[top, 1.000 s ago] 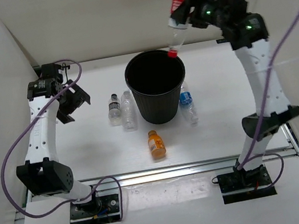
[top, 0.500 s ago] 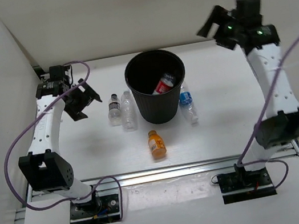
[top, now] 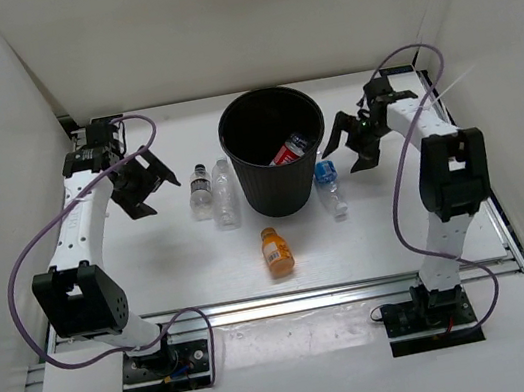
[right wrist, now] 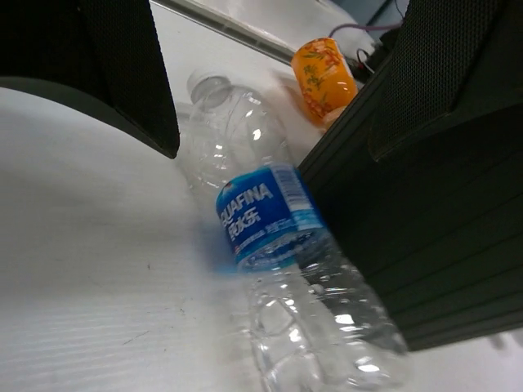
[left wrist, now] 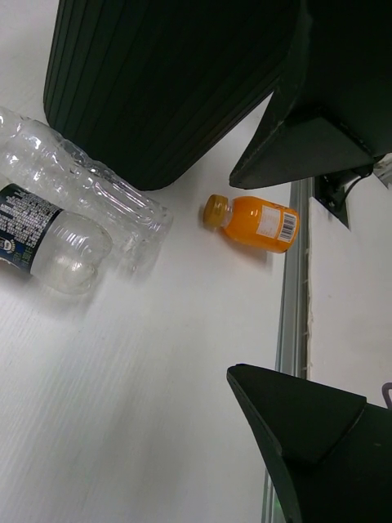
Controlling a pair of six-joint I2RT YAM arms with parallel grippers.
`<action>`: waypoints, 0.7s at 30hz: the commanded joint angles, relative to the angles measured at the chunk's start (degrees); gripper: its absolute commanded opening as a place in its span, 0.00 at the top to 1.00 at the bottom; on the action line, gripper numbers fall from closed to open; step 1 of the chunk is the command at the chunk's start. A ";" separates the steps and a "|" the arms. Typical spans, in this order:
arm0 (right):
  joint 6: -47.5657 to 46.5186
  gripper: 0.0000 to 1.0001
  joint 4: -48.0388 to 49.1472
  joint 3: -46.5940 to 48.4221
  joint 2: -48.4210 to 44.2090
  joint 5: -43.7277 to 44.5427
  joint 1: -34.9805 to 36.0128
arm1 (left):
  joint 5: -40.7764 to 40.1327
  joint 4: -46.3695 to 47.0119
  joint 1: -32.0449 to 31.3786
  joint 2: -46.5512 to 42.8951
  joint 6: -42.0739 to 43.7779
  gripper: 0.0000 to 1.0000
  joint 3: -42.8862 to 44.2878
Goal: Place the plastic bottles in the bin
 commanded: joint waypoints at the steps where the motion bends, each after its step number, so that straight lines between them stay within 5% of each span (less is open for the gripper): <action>1: -4.11 0.00 -0.08 2.78 1.05 -4.09 1.43 | 0.95 0.72 0.16 -1.45 0.76 0.01 -0.52; 10: -3.33 0.02 -0.69 6.55 12.30 -5.14 2.58 | 0.87 0.19 -1.07 -1.98 1.29 0.01 0.09; 13: -2.63 0.12 -1.22 7.78 14.15 -5.67 2.58 | 0.87 -0.33 -1.07 -1.45 1.81 0.05 1.23; 14: -2.02 0.23 -1.22 8.31 14.15 -5.67 2.58 | 0.34 -0.33 -1.59 -1.45 1.82 0.05 1.23; 21: 1.67 0.42 -2.36 4.20 4.68 -3.13 -1.19 | -0.80 -0.86 -1.60 -1.45 1.82 0.05 1.85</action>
